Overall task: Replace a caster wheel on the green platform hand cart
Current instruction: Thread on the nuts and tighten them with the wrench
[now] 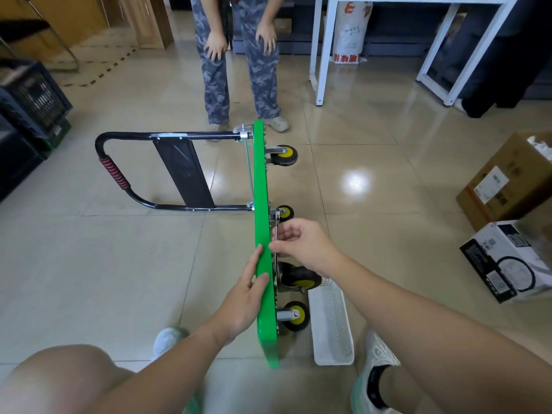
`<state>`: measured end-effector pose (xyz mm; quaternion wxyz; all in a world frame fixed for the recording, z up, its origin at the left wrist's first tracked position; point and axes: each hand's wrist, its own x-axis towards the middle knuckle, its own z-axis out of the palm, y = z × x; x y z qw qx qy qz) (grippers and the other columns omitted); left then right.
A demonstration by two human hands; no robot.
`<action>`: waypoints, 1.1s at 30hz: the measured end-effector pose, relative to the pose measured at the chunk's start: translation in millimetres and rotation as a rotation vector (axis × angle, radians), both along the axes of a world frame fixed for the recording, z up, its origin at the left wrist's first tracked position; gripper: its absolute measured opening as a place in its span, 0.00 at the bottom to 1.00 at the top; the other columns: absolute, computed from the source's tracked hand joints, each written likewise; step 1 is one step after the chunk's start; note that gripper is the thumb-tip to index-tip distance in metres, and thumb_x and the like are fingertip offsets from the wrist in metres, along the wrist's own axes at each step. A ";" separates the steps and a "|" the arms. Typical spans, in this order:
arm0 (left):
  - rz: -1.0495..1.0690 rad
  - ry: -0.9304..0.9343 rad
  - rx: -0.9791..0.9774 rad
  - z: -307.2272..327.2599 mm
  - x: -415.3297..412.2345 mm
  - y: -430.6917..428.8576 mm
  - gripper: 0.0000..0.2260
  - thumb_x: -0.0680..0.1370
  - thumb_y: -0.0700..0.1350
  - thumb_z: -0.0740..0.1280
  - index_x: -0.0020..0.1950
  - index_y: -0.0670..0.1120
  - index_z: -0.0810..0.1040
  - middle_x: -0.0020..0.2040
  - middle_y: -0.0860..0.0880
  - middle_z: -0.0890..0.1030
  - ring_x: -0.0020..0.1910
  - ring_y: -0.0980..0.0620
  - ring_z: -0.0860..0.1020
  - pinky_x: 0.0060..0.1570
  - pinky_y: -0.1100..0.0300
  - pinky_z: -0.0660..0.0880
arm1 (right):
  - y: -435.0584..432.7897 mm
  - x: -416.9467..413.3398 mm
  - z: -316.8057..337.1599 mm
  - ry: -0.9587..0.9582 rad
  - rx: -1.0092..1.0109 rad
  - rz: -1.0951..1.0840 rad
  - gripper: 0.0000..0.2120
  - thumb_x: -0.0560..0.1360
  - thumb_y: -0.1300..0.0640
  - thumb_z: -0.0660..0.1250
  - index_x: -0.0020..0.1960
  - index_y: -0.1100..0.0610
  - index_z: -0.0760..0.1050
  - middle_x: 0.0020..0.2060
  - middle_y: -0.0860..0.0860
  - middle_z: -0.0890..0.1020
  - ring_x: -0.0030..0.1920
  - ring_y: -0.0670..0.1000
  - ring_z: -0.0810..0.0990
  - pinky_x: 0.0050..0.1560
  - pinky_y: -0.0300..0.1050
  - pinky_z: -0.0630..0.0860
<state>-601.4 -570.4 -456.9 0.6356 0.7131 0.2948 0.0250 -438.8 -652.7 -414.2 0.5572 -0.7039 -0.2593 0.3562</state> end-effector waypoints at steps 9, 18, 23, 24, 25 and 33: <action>0.009 0.028 -0.006 -3.2 3.7 5.7 0.24 0.87 0.52 0.56 0.69 0.83 0.54 0.52 0.75 0.76 0.57 0.61 0.78 0.66 0.56 0.74 | -23.0 1.7 24.5 0.040 0.125 -0.141 0.10 0.69 0.72 0.75 0.48 0.63 0.81 0.42 0.56 0.84 0.44 0.51 0.84 0.50 0.46 0.83; 0.063 -0.012 -0.040 -1.6 2.1 -5.8 0.26 0.87 0.49 0.54 0.69 0.83 0.56 0.76 0.63 0.67 0.69 0.63 0.72 0.72 0.55 0.69 | -66.2 -61.2 0.9 -0.091 0.180 -0.168 0.13 0.65 0.77 0.76 0.44 0.63 0.81 0.41 0.52 0.85 0.40 0.43 0.84 0.45 0.35 0.79; 0.085 -0.018 -0.035 0.6 -1.8 -12.4 0.26 0.86 0.49 0.55 0.67 0.84 0.57 0.75 0.63 0.69 0.70 0.58 0.73 0.74 0.50 0.69 | -74.7 -75.6 -15.7 -0.197 0.222 -0.175 0.15 0.66 0.75 0.77 0.44 0.58 0.83 0.45 0.53 0.86 0.46 0.48 0.86 0.50 0.39 0.80; 0.084 -0.017 -0.031 0.7 -2.9 -13.2 0.26 0.86 0.49 0.55 0.67 0.84 0.56 0.75 0.63 0.69 0.71 0.57 0.73 0.74 0.50 0.68 | -75.1 -77.1 -19.1 -0.216 0.226 -0.178 0.14 0.66 0.74 0.77 0.45 0.59 0.83 0.45 0.52 0.86 0.46 0.48 0.86 0.50 0.40 0.81; 0.079 -0.015 -0.027 0.8 -3.9 -13.9 0.26 0.86 0.50 0.55 0.67 0.84 0.56 0.75 0.62 0.69 0.71 0.57 0.73 0.74 0.50 0.68 | -75.3 -78.8 -22.3 -0.241 0.230 -0.179 0.13 0.66 0.74 0.77 0.45 0.61 0.83 0.45 0.52 0.86 0.46 0.48 0.86 0.50 0.40 0.81; 0.082 -0.017 -0.067 5.0 -6.7 -15.1 0.24 0.87 0.43 0.54 0.74 0.72 0.56 0.62 0.60 0.77 0.46 0.71 0.80 0.45 0.75 0.73 | -71.9 -83.7 -21.4 -0.466 0.245 -0.082 0.09 0.68 0.65 0.68 0.46 0.63 0.84 0.43 0.54 0.84 0.44 0.42 0.84 0.47 0.33 0.80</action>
